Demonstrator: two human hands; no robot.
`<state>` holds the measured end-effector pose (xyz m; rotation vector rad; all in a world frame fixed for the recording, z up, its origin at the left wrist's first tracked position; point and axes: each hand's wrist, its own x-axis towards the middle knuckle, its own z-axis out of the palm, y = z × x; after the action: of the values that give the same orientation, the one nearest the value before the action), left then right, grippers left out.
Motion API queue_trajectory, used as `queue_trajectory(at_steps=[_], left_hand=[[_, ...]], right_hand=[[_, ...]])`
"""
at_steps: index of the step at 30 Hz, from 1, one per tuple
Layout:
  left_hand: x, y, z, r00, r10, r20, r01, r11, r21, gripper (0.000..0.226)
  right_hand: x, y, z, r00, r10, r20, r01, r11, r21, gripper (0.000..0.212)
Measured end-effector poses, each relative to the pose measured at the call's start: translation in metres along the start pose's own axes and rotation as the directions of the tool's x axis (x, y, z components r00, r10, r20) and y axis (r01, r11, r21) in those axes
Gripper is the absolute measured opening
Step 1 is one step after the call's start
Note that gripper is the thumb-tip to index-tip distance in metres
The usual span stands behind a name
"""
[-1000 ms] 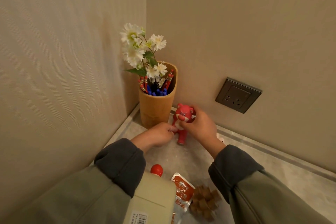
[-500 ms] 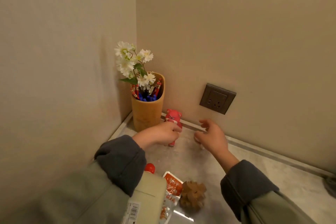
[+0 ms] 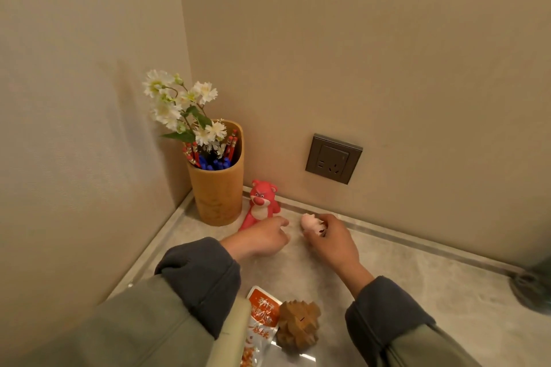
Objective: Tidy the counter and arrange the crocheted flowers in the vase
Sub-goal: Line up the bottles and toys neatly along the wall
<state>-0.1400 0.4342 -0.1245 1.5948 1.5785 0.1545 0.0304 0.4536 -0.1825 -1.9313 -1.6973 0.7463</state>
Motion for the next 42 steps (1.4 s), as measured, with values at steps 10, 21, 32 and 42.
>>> queue_trajectory(at_steps=[10,21,32,42], left_hand=[[0.005,0.001,0.006,0.994,0.032,-0.101,-0.060,0.957,-0.283,0.041],[-0.002,0.002,-0.001,0.990,0.098,-0.105,-0.130,0.919,-0.373,0.044],[0.014,-0.012,-0.002,0.994,-0.059,-0.095,0.030,0.959,-0.283,0.048],[0.015,-0.010,-0.003,0.995,-0.053,-0.090,0.023,0.951,-0.310,0.043]], right_hand=[[-0.008,-0.011,0.011,0.999,-0.046,-0.024,0.051,0.944,0.325,0.035],[-0.005,-0.018,0.015,0.979,-0.187,0.077,0.170,0.967,0.190,0.036],[0.015,-0.025,0.028,0.996,-0.082,0.036,0.080,0.995,0.060,0.044],[0.029,-0.032,0.030,0.996,-0.078,0.032,0.076,0.995,0.070,0.027]])
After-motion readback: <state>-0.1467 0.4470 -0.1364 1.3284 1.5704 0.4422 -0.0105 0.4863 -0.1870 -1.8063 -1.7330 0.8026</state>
